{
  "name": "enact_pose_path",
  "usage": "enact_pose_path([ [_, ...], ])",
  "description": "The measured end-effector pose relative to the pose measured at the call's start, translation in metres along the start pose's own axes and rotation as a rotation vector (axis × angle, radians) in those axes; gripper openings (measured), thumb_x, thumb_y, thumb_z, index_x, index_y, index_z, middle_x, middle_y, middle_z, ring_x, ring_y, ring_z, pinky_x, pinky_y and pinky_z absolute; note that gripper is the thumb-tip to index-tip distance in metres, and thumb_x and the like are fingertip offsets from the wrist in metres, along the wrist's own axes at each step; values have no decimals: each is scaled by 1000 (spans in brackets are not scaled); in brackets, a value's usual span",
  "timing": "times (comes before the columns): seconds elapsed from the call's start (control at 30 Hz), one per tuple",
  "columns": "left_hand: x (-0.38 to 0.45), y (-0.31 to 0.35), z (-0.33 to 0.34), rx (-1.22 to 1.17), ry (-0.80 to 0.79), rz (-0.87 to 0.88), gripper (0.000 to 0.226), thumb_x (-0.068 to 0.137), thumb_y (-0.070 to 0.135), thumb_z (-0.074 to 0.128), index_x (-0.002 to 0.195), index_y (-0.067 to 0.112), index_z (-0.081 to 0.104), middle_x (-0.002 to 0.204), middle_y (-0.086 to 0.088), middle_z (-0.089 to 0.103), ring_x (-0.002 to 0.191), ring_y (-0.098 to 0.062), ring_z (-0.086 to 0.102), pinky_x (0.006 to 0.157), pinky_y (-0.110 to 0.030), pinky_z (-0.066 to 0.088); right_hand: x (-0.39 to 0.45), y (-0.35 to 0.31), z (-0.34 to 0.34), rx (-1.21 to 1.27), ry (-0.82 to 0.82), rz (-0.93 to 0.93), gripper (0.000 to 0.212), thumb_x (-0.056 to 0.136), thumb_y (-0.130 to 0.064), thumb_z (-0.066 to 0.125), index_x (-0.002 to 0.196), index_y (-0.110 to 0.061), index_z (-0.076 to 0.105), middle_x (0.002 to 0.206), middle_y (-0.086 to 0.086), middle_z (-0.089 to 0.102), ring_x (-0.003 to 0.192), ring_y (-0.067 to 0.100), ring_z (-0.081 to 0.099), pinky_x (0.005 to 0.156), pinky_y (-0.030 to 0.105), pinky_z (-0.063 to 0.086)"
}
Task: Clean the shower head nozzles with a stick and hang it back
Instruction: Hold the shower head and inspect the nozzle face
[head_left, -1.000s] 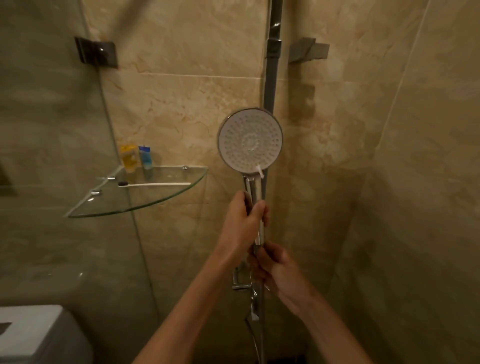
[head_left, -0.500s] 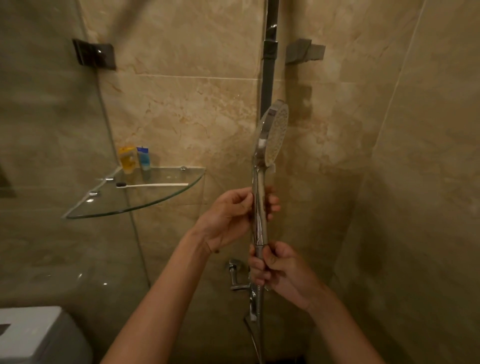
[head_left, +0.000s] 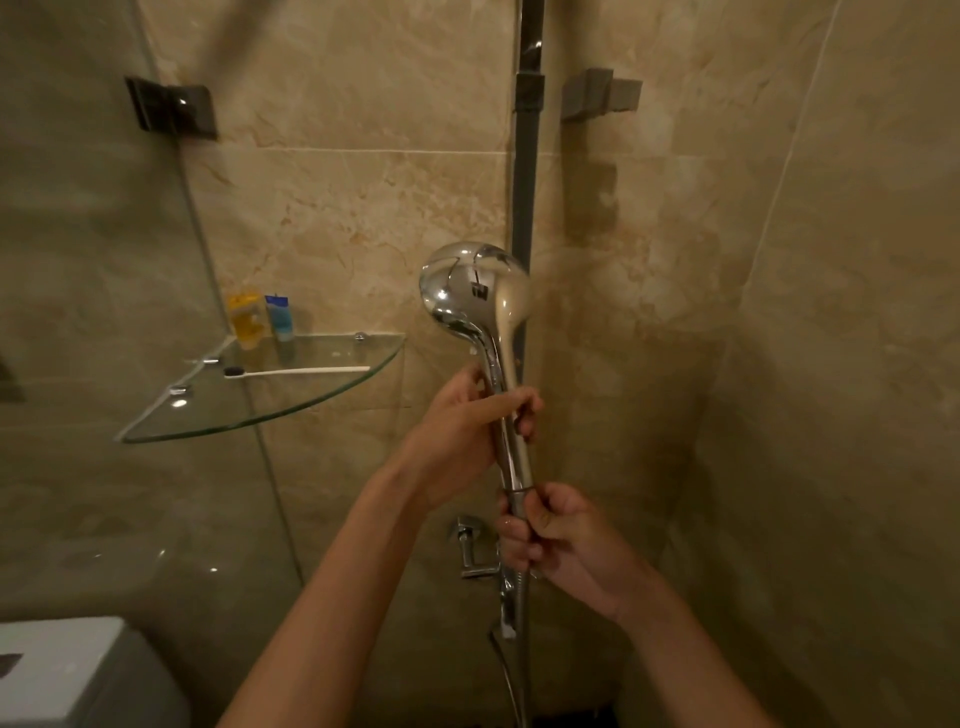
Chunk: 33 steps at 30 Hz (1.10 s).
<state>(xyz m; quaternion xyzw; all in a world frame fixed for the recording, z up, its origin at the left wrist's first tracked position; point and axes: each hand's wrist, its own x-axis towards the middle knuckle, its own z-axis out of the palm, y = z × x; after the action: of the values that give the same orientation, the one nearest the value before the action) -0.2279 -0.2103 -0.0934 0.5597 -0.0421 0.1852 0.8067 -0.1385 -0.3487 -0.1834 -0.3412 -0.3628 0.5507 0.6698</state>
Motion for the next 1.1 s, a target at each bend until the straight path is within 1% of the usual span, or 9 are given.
enact_pose_path([
  [0.17, -6, 0, -4, -241, -173, -14, 59, 86, -3, 53, 142, -12, 35, 105, -18, 59, 94, -25, 58, 95, -42, 52, -3, 3, -2, 42, -58, 54, 15, 97, -18, 62, 105, -6, 66, 79, 4, 53, 63, 15, 46, 68, 32, 44],
  [0.33, -3, -1, -12, 33, -3, 26, 47, 80, -11, 63, 125, -10, 50, 101, -20, 66, 91, -29, 68, 90, -42, 57, -5, 2, -8, -19, 31, 53, 16, 95, -20, 62, 104, -8, 68, 78, 4, 53, 64, 14, 47, 68, 31, 44],
  [0.43, -3, -3, -7, 221, 169, 87, 55, 69, 0, 81, 114, -10, 51, 100, -16, 63, 94, -28, 65, 84, -35, 55, -4, 3, -11, -46, 43, 43, 16, 96, -22, 61, 102, -9, 68, 77, 4, 53, 63, 14, 47, 67, 30, 45],
  [0.5, -5, -8, -4, 320, 251, 117, 63, 67, 11, 86, 120, 1, 54, 99, -2, 68, 96, -20, 66, 83, -29, 55, -3, 7, -12, -58, 50, 50, 15, 95, -22, 63, 101, -10, 70, 78, 3, 55, 64, 13, 49, 68, 30, 46],
  [0.6, -5, -15, 3, 519, 315, 190, 40, 75, 24, 84, 102, 21, 55, 79, 13, 62, 75, -5, 64, 69, -18, 54, -1, 12, -13, -64, 70, 52, 15, 92, -24, 67, 100, -13, 72, 78, 3, 57, 64, 13, 50, 69, 30, 46],
  [0.7, -4, -16, 8, 415, 231, 150, 36, 87, 17, 72, 115, 19, 50, 100, -9, 63, 94, -30, 70, 79, -38, 60, 1, 14, -12, -48, 52, 46, 15, 89, -25, 71, 99, -14, 73, 77, 2, 57, 63, 13, 50, 67, 29, 46],
  [0.8, -7, -9, 3, 82, 58, 21, 52, 92, 7, 61, 138, 18, 39, 122, -21, 61, 104, -36, 66, 88, -55, 55, -1, 15, -12, 11, 15, 71, 17, 92, -23, 69, 102, -10, 69, 78, 3, 55, 63, 13, 47, 67, 30, 43],
  [0.97, -13, 2, -20, 33, -201, -140, 71, 87, -19, 45, 147, 18, 33, 119, -26, 61, 115, -42, 59, 99, -61, 46, -5, 20, -10, 81, -19, 94, 15, 95, -18, 64, 103, -6, 67, 78, 5, 54, 62, 14, 47, 67, 31, 43],
  [1.1, -13, 4, -25, 306, -133, -110, 58, 89, -9, 58, 139, 13, 40, 107, -20, 69, 109, -41, 66, 92, -48, 54, -4, 19, -9, 65, 8, 88, 16, 95, -20, 65, 104, -7, 69, 79, 4, 54, 63, 13, 47, 67, 31, 44],
])
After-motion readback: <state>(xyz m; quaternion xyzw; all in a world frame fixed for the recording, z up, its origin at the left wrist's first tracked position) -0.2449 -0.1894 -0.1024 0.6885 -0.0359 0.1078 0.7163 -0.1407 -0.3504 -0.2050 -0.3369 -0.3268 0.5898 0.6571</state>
